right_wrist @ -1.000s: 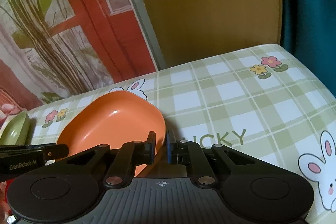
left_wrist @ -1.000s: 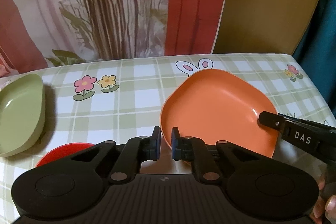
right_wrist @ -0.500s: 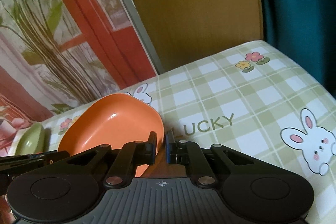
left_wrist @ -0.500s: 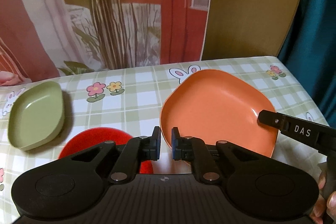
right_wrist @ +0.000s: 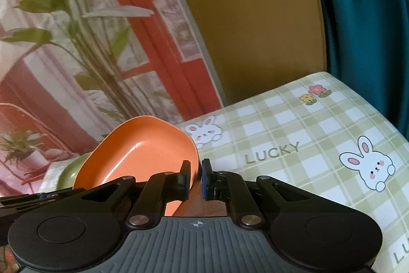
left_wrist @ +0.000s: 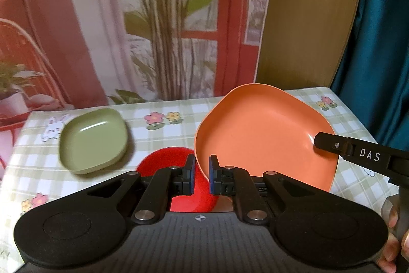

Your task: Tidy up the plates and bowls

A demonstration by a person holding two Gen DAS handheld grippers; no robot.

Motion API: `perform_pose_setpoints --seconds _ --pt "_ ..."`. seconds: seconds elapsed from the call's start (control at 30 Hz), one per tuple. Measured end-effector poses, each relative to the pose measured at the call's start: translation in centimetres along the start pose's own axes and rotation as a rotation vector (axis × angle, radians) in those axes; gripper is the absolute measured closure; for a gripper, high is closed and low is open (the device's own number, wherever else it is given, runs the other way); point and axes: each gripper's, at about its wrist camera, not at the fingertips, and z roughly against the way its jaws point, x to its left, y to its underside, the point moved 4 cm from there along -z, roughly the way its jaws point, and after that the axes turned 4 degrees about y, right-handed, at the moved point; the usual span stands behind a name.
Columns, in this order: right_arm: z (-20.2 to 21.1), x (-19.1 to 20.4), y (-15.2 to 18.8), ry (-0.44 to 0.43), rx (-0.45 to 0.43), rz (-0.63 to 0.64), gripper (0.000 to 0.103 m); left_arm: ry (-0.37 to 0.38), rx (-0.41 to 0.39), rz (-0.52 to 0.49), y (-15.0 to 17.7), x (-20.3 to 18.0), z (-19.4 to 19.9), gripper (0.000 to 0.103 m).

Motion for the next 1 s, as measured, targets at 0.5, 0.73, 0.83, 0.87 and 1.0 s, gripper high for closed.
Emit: perform_pose_setpoints --seconds 0.5,0.73,0.83,0.87,1.0 --pt "4.3 8.8 3.1 -0.105 -0.011 0.050 0.095 -0.071 -0.080 0.027 1.1 7.5 9.1 0.092" --pt "5.0 13.0 5.0 -0.133 0.000 0.095 0.095 -0.049 -0.095 0.127 4.3 10.7 11.5 0.091" --pt "5.1 13.9 6.1 -0.126 0.011 0.107 0.095 -0.039 -0.074 0.158 6.5 11.3 11.5 0.091" --pt "5.1 14.1 6.6 -0.124 0.014 0.111 0.095 -0.039 -0.066 0.165 7.2 11.5 11.6 0.090" --pt "5.1 14.7 8.2 -0.126 0.040 0.152 0.095 -0.019 -0.044 0.213 9.9 12.1 11.6 0.090"
